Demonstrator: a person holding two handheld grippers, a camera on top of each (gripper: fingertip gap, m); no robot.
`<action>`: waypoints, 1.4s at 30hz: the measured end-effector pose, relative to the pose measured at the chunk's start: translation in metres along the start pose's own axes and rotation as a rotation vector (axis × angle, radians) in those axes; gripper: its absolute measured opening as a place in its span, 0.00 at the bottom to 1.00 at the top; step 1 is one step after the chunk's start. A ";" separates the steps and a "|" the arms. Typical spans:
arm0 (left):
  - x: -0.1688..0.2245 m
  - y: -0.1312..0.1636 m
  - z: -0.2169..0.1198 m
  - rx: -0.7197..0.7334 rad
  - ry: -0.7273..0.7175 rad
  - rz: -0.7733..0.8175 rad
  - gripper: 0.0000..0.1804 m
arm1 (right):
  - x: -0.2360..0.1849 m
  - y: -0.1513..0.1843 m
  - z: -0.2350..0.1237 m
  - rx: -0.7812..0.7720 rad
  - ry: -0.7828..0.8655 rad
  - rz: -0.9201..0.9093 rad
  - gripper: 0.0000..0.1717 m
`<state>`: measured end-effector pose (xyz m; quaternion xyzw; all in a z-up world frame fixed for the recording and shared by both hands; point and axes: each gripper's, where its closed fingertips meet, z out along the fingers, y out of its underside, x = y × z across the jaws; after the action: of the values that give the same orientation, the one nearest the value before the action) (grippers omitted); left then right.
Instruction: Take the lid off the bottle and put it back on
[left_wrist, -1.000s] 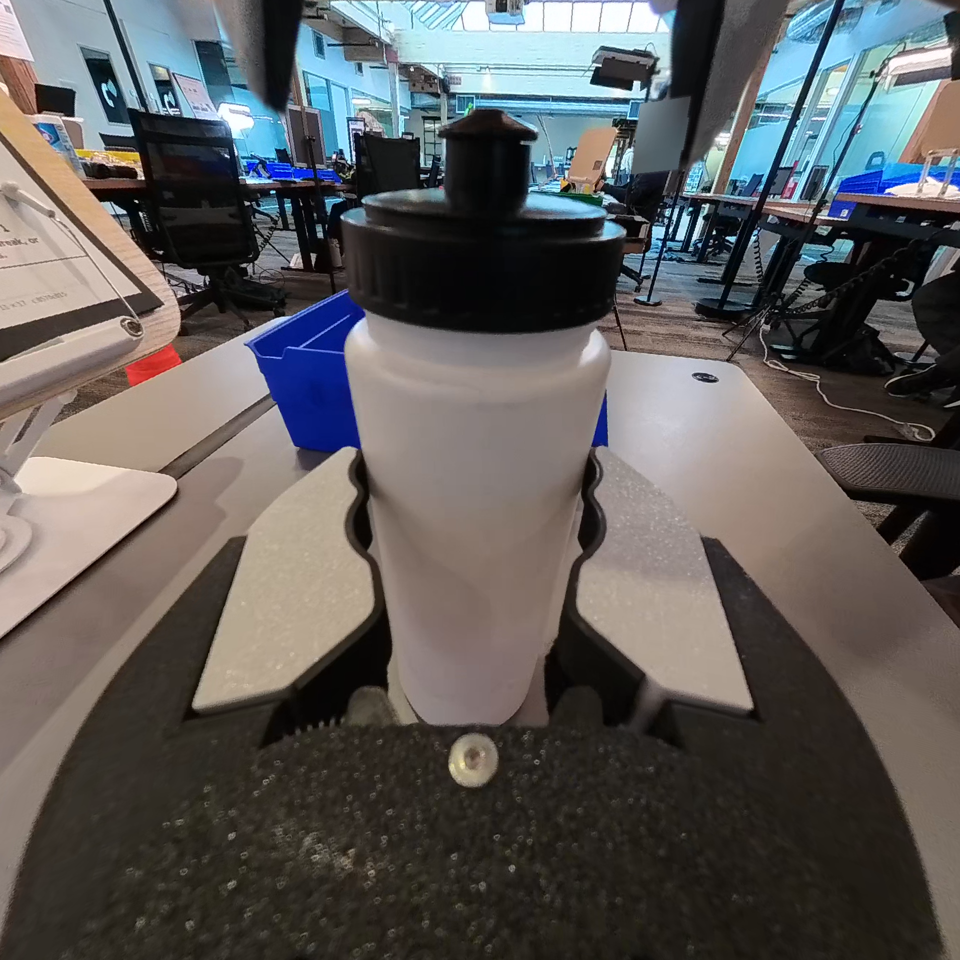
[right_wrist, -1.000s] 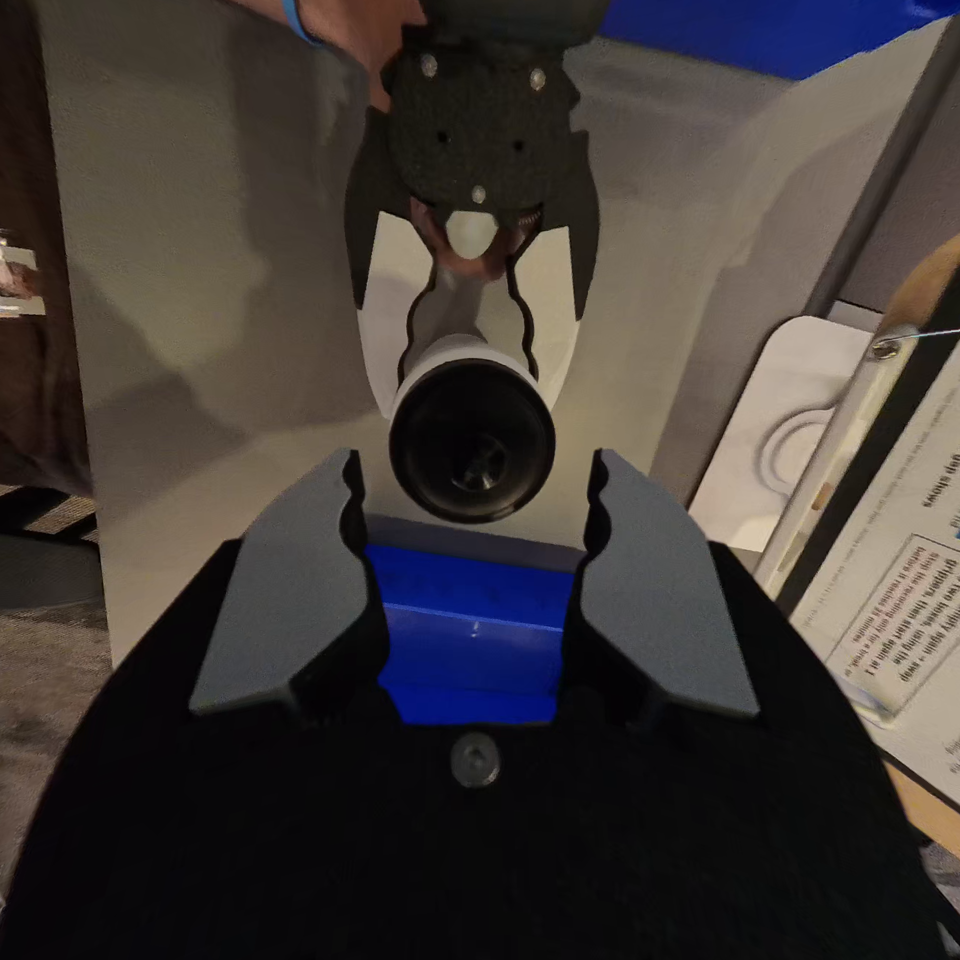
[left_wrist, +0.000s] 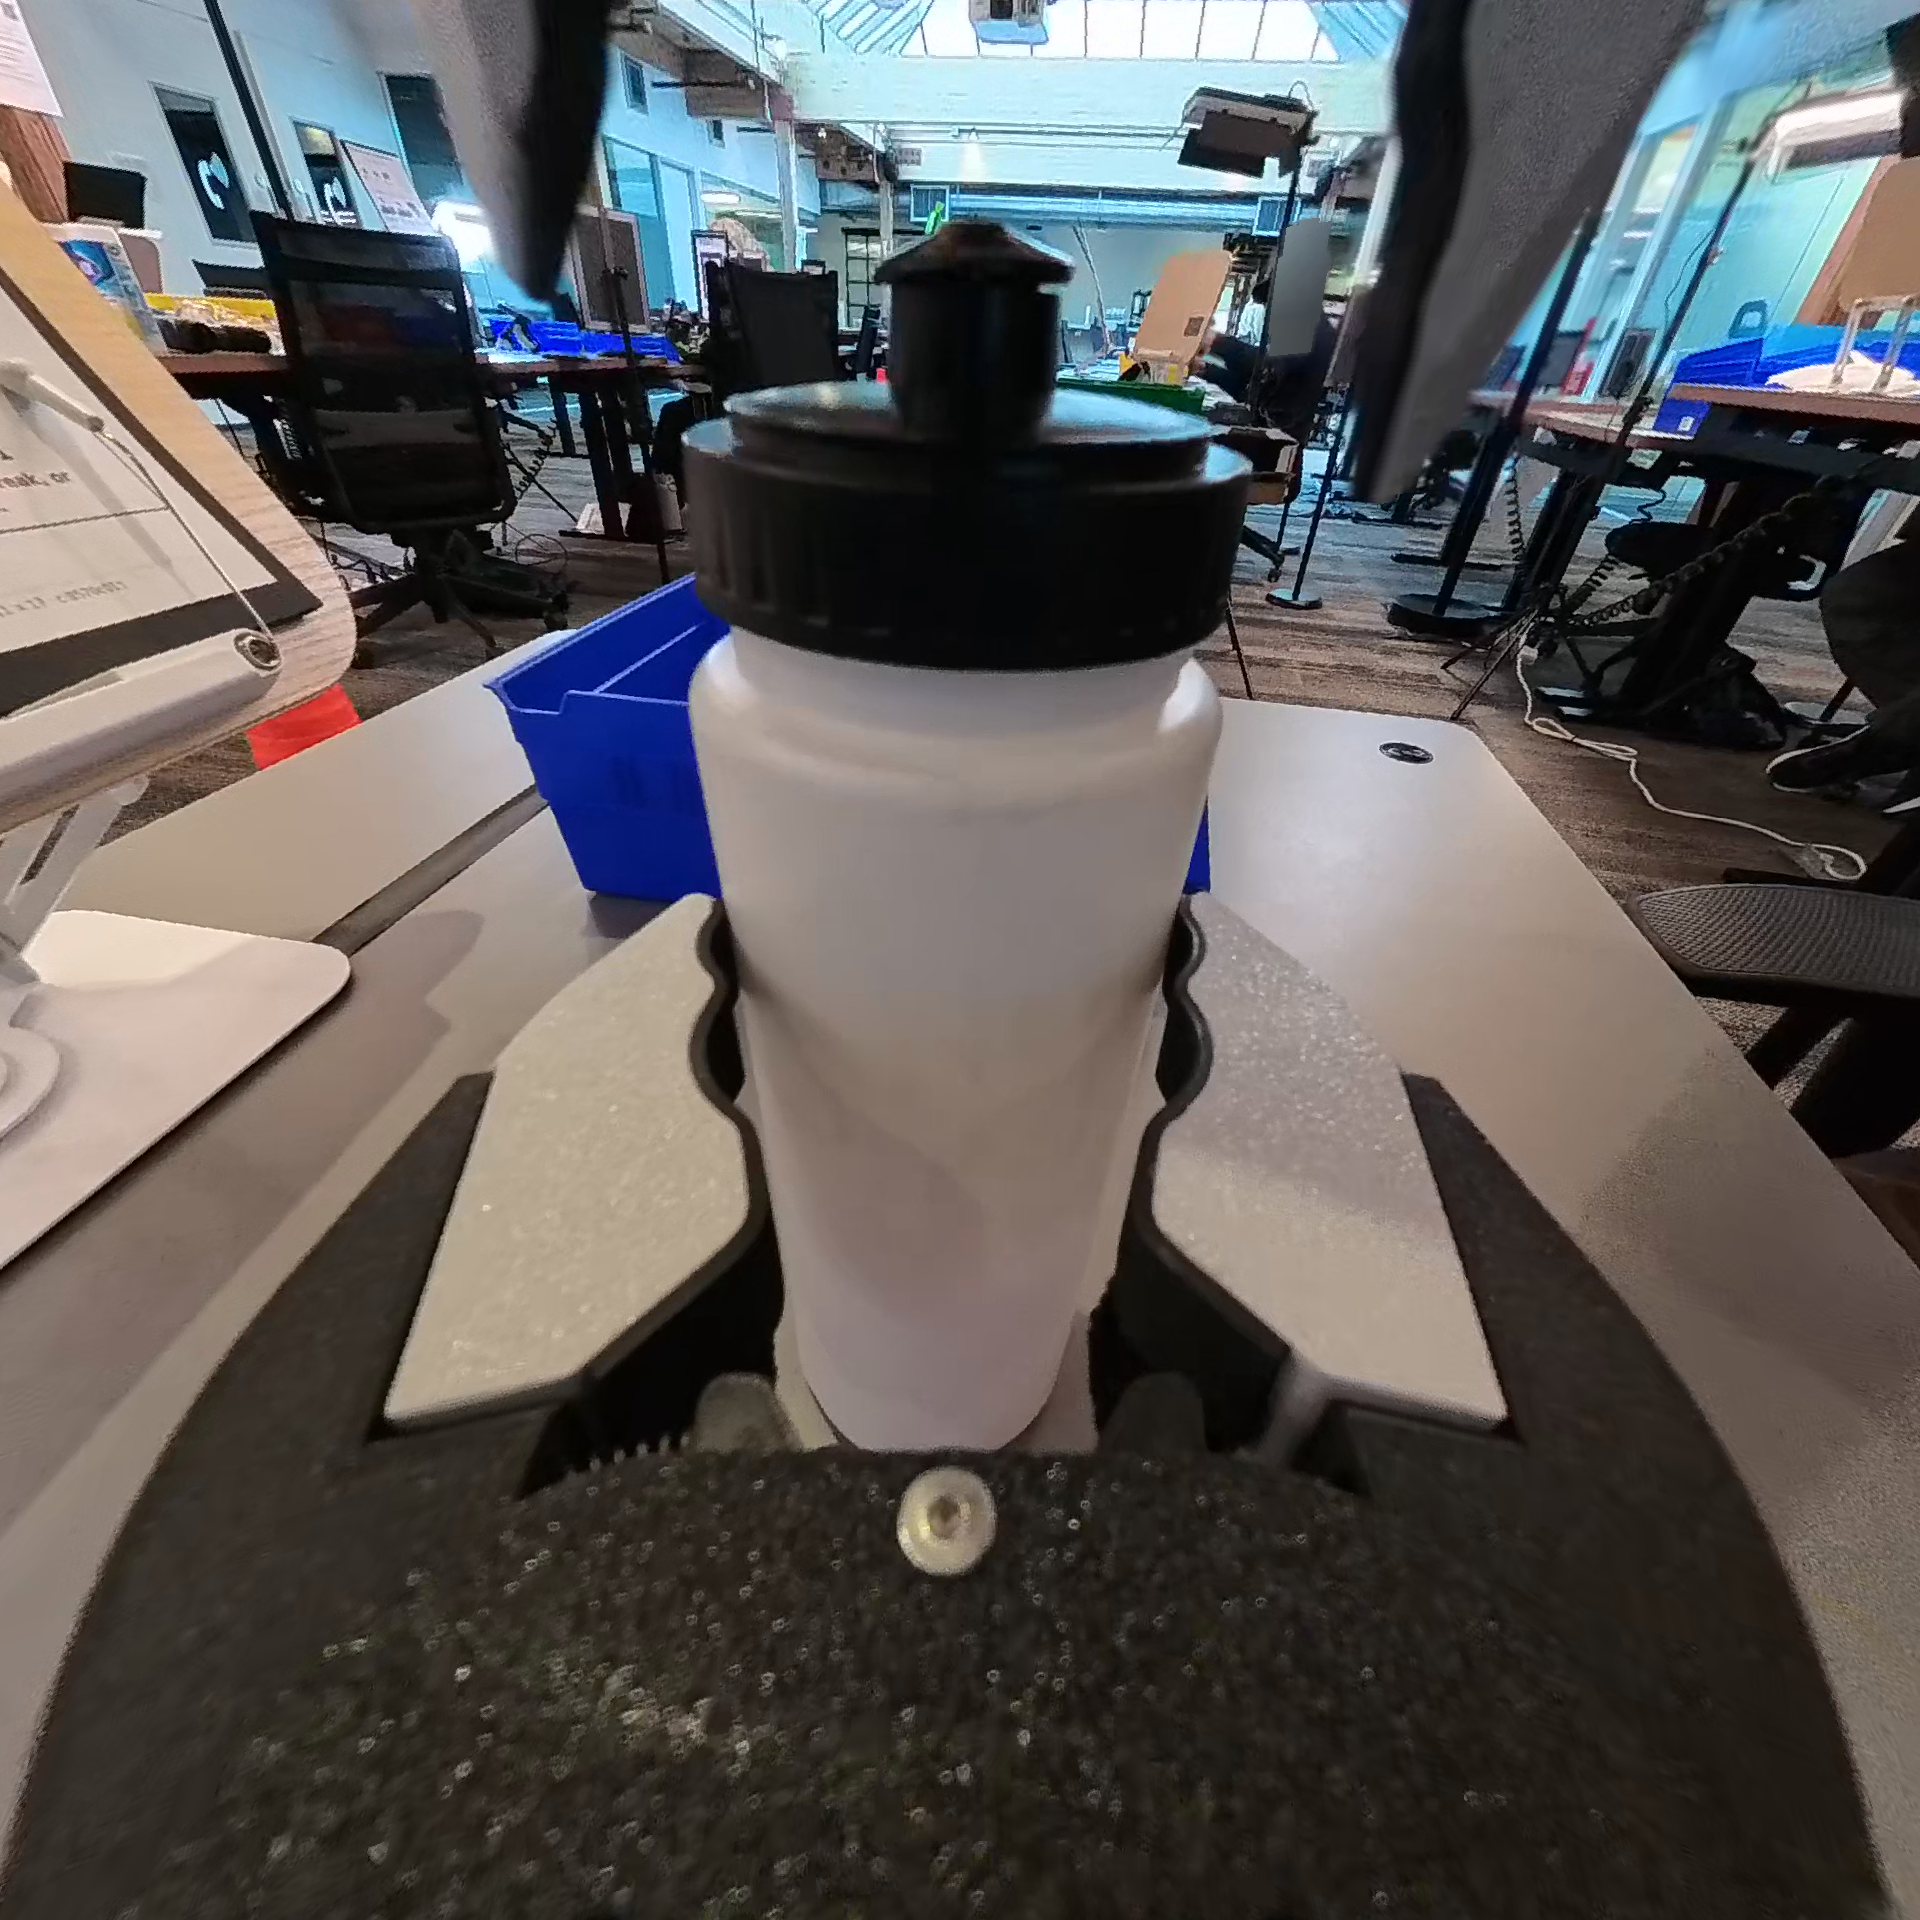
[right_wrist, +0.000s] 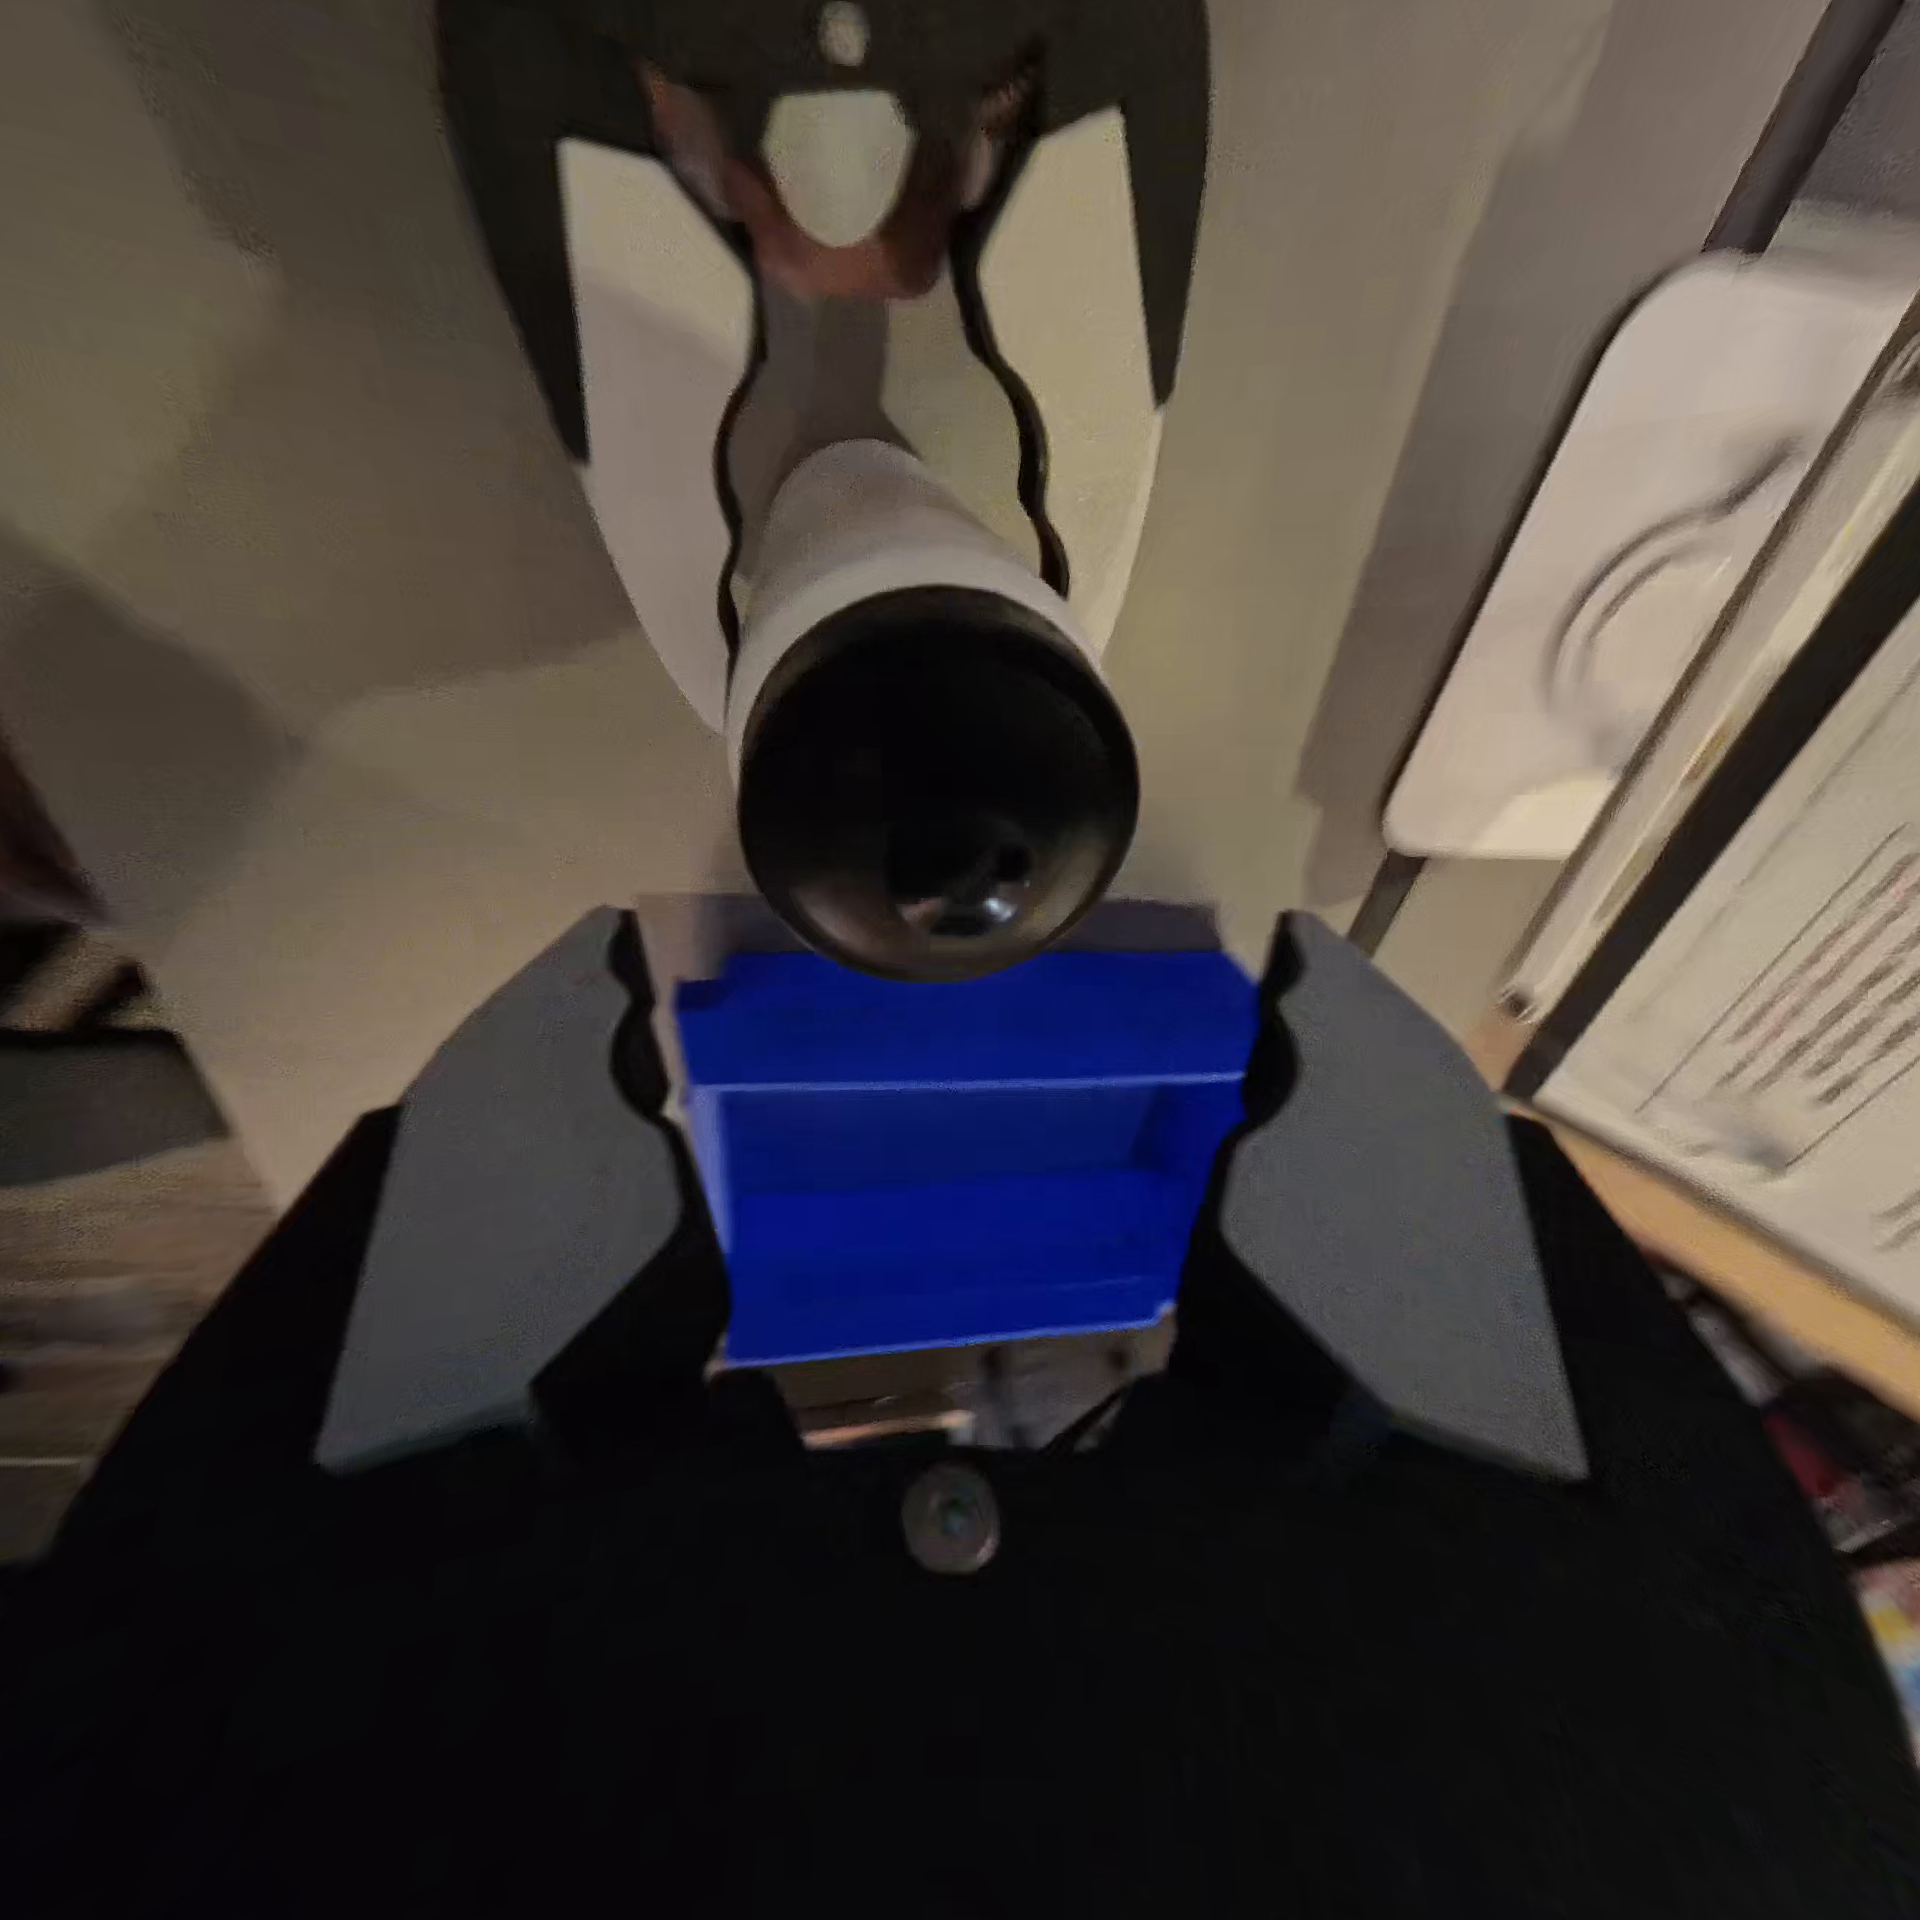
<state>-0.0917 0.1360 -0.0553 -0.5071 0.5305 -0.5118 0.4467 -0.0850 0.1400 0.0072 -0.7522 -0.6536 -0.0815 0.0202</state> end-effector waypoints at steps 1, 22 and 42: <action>0.000 0.000 0.000 0.000 0.001 0.000 0.43 | -0.001 -0.002 -0.002 0.048 0.006 -0.073 0.57; 0.001 0.000 -0.001 0.000 0.005 0.000 0.43 | -0.003 -0.024 0.003 0.064 -0.110 0.193 0.39; 0.005 0.001 -0.003 -0.013 0.022 0.000 0.43 | -0.002 -0.024 -0.048 0.381 -0.100 0.086 0.49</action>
<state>-0.0950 0.1312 -0.0555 -0.5045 0.5385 -0.5138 0.4376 -0.1134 0.1346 0.0520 -0.7652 -0.6245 0.0822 0.1332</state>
